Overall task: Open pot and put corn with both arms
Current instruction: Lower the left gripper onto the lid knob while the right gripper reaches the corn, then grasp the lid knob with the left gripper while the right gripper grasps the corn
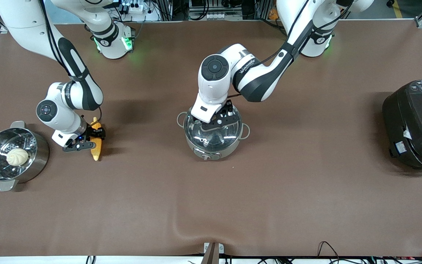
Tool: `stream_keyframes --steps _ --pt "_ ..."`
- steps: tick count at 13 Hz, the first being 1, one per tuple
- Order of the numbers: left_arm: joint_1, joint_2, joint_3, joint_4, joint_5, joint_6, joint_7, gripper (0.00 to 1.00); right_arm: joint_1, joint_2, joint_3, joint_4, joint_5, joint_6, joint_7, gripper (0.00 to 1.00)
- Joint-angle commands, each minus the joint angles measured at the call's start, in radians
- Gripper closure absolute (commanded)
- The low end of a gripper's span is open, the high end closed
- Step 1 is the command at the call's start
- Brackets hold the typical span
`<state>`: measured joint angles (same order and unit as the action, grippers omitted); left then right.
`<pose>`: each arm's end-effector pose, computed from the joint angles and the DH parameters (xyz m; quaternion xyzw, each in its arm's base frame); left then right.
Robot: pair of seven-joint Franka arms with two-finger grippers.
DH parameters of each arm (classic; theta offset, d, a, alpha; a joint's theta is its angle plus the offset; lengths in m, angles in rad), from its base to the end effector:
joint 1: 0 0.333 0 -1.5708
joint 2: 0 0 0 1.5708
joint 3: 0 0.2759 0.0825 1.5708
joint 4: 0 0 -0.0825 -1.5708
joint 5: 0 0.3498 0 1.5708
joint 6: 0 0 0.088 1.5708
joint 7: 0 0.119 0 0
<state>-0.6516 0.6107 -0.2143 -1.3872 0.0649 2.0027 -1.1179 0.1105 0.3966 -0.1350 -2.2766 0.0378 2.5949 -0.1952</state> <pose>0.4543 -0.4884 0.3301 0.9908 0.1316 -0.0212 0.0249 0.4930 -0.0166 0.1571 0.9965 0.0729 -0.0386 0.0128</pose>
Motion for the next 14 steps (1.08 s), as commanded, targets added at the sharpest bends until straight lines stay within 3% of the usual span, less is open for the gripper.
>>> stream_keyframes --steps 1,3,6,9,12,14 --pt "-0.003 0.011 -0.002 0.020 0.036 -0.007 -0.025 0.07 0.009 -0.068 0.008 0.014 0.007 -0.097 0.039 1.00" --pt "-0.003 0.014 -0.001 0.020 0.039 -0.007 -0.023 0.18 0.024 -0.108 0.009 0.115 0.008 -0.278 0.042 1.00" --pt "-0.002 0.020 0.000 0.020 0.049 -0.007 -0.023 0.18 0.090 -0.107 0.008 0.380 0.013 -0.612 0.100 1.00" --pt "0.003 0.035 0.000 0.022 0.050 -0.004 -0.019 0.19 0.153 -0.098 0.008 0.472 0.104 -0.639 0.226 1.00" --pt "-0.010 0.038 0.032 0.024 0.049 0.002 -0.020 0.28 0.184 -0.097 0.008 0.497 0.117 -0.641 0.275 1.00" --pt "-0.008 0.037 0.033 0.024 0.047 0.001 -0.019 0.48 0.186 -0.097 0.008 0.497 0.119 -0.641 0.280 1.00"
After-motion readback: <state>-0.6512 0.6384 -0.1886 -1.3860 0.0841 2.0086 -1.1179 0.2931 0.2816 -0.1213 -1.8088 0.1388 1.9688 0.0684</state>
